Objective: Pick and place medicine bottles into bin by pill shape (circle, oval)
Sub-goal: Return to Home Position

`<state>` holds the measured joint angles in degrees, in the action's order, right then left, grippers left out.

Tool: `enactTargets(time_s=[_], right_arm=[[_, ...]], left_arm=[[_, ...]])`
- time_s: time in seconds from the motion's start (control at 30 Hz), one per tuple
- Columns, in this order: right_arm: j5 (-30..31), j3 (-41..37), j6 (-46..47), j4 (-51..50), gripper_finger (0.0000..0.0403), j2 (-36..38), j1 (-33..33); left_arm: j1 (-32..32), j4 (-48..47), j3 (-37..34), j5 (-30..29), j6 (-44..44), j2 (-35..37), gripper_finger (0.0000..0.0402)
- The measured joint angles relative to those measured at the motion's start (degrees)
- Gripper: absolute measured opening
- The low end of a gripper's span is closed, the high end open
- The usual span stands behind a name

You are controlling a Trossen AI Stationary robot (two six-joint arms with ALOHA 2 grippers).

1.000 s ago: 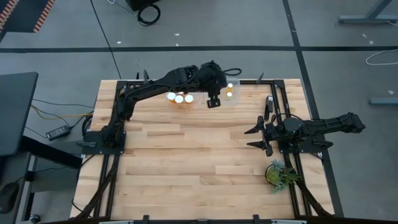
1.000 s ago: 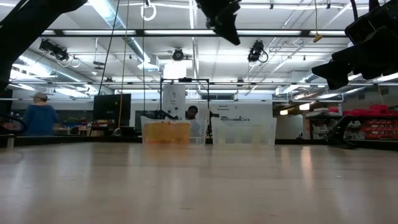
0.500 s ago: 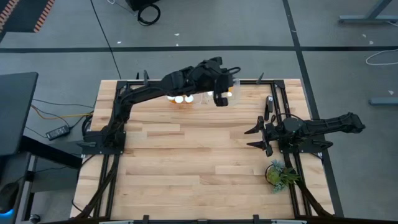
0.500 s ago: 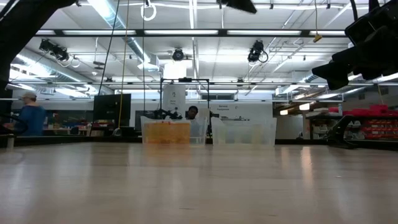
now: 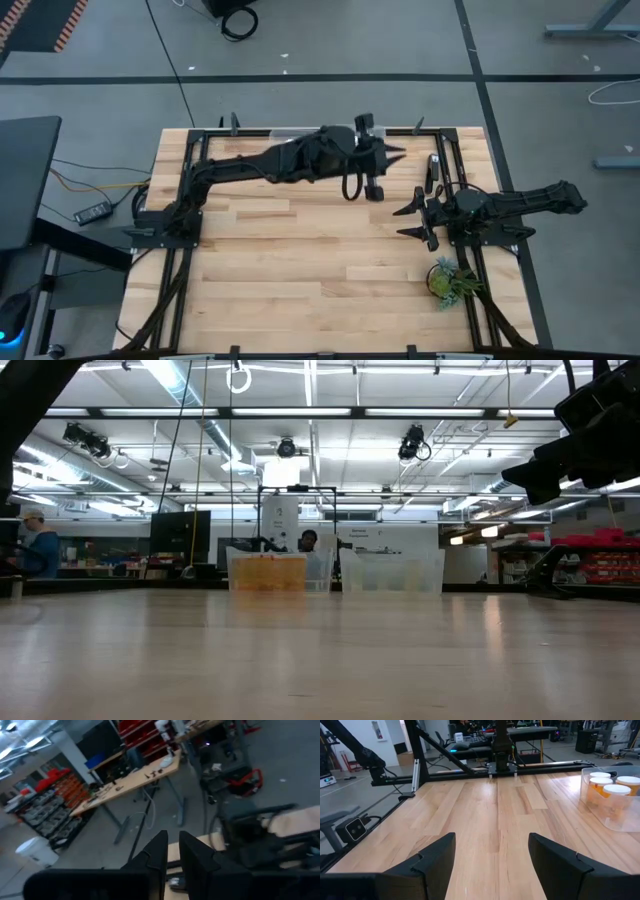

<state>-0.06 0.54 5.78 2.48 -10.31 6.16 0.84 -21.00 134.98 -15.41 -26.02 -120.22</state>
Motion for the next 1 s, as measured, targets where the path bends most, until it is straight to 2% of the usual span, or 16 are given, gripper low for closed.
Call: enactTargets(time_s=[0.27, 0.4, 0.47, 0.63, 0.7, 0.77, 1.0], right_arm=[[0.01, 0.0, 0.0, 0.0, 0.0257, 0.0, 0.01], [-0.01, 0.0, 0.0, 0.0, 0.0257, 0.0, 0.01], [-0.01, 0.0, 0.0, 0.0, 0.0257, 0.0, 0.01], [-0.01, 0.0, 0.0, 0.0, 0.0257, 0.0, 0.01], [0.0, 0.0, 0.0, 0.0, 0.0257, 0.0, 0.01], [0.0, 0.0, 0.0, 0.0, 0.0257, 0.0, 0.01], [0.0, 0.0, 0.0, 0.0, 0.0257, 0.0, 0.0]], left_arm=[[-3.87, 3.09, 0.02, -0.05, -1.22, 0.02, 0.005], [-4.41, 2.07, 0.0, -1.61, 4.74, 0.04, 0.0058], [-4.35, 2.23, 0.01, -5.4, 6.62, 0.04, 0.0061], [-4.26, 0.79, 0.0, -20.84, 7.43, 0.04, 0.0061], [-4.14, 0.58, 0.02, -24.74, 7.68, 0.04, 0.0058], [-3.94, 0.59, 0.02, -26.37, 7.21, 0.04, 0.0055], [-3.2, 0.57, 0.02, -26.56, 0.93, 0.04, 0.0054]])
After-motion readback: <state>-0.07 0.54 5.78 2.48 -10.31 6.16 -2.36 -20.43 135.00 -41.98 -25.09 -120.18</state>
